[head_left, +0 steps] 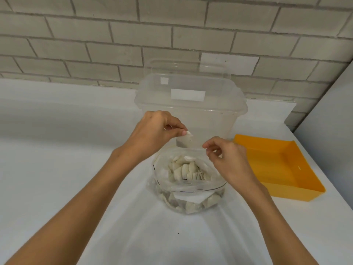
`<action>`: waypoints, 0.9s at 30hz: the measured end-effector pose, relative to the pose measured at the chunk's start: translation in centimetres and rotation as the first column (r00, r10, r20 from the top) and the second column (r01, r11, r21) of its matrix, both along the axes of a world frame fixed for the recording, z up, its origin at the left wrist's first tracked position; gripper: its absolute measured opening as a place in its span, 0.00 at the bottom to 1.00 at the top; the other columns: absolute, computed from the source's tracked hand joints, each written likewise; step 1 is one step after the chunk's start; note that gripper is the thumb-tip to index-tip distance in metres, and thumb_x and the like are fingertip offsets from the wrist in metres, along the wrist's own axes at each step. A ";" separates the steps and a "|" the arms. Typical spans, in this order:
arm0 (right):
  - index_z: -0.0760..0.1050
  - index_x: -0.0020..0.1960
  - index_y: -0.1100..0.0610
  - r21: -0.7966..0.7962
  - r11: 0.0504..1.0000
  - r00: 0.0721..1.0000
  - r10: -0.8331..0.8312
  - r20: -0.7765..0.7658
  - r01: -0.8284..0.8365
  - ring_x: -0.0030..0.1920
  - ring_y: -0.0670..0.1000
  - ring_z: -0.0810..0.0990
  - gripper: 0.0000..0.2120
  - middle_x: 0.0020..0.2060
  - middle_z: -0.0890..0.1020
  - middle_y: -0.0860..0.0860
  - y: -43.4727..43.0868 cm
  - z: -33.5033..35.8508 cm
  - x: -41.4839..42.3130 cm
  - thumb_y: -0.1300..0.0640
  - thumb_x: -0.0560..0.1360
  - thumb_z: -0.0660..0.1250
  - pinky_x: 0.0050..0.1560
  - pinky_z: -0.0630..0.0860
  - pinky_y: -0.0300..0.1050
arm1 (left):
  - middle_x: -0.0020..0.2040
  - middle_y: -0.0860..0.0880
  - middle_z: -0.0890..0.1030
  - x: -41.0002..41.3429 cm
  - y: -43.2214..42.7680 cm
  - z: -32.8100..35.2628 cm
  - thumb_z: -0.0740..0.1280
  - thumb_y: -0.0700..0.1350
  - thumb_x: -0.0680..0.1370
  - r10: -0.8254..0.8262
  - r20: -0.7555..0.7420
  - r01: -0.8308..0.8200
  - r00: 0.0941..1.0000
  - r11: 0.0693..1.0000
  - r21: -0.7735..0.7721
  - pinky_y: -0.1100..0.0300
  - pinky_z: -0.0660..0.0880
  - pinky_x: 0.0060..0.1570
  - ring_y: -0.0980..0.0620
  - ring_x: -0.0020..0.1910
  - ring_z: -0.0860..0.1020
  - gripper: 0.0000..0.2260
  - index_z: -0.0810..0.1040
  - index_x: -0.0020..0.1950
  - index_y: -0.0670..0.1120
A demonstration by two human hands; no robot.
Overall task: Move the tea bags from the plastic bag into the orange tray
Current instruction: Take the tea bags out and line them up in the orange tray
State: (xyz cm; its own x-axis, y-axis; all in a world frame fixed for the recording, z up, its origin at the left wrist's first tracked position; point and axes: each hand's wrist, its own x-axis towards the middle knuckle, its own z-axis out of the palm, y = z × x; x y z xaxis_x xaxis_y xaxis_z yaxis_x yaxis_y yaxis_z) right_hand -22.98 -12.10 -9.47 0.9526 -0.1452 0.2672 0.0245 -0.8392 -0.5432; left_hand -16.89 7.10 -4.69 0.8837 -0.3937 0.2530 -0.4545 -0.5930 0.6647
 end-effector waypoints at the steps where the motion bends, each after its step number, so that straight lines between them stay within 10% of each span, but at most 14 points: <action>1: 0.79 0.50 0.47 -0.052 0.996 0.998 0.066 -0.005 -0.066 0.39 0.43 0.77 0.09 0.38 0.79 0.40 0.1 -0.1 0.2 0.60 0.75 0.68 0.55 0.74 0.54 | 0.43 0.55 0.82 0.1 0.2 0.1 0.73 0.50 0.72 0.006 0.001 -0.006 1.000 1.000 0.015 0.59 0.73 0.48 0.57 0.45 0.77 0.04 0.86 0.46 0.55; 7: 0.78 0.56 0.47 -0.350 0.903 0.967 0.210 -0.145 -0.248 0.50 0.48 0.75 0.09 0.51 0.79 0.46 1.2 -1.3 2.1 0.51 0.77 0.66 0.51 0.60 0.46 | 0.42 0.55 0.82 0.2 1.1 0.2 0.74 0.49 0.72 0.016 -0.010 -0.016 1.000 1.000 0.018 0.65 0.71 0.44 0.59 0.42 0.76 0.03 0.86 0.45 0.55; 13: 0.83 0.44 0.54 0.268 0.944 0.960 0.238 -0.145 -0.194 0.35 0.42 0.78 0.02 0.35 0.83 0.48 -0.6 2.7 3.4 0.57 0.71 0.74 0.44 0.75 0.36 | 0.44 0.54 0.84 0.3 1.9 0.3 0.74 0.47 0.73 0.029 -0.047 -0.030 0.998 0.999 -0.014 0.64 0.74 0.47 0.55 0.44 0.79 0.04 0.86 0.46 0.52; 27: 0.78 0.55 0.46 0.089 0.988 0.991 0.127 -0.040 -0.123 0.32 0.41 0.81 0.12 0.32 0.84 0.48 -12.5 11.1 0.1 0.57 0.73 0.72 0.41 0.73 0.33 | 0.42 0.55 0.84 0.6 -9.0 4.2 0.73 0.48 0.73 -0.173 -0.037 0.169 0.984 0.982 -0.082 0.69 0.72 0.44 0.57 0.43 0.79 0.04 0.86 0.46 0.52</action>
State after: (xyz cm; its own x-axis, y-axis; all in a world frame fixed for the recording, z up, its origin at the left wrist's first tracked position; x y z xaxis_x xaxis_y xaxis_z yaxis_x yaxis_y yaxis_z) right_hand -22.85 -24.62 1.62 0.9756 -0.0453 0.2149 0.0995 -0.7810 -0.6166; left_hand -16.33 -1.90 -0.48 0.8159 -0.5206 0.2516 -0.5143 -0.4544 0.7273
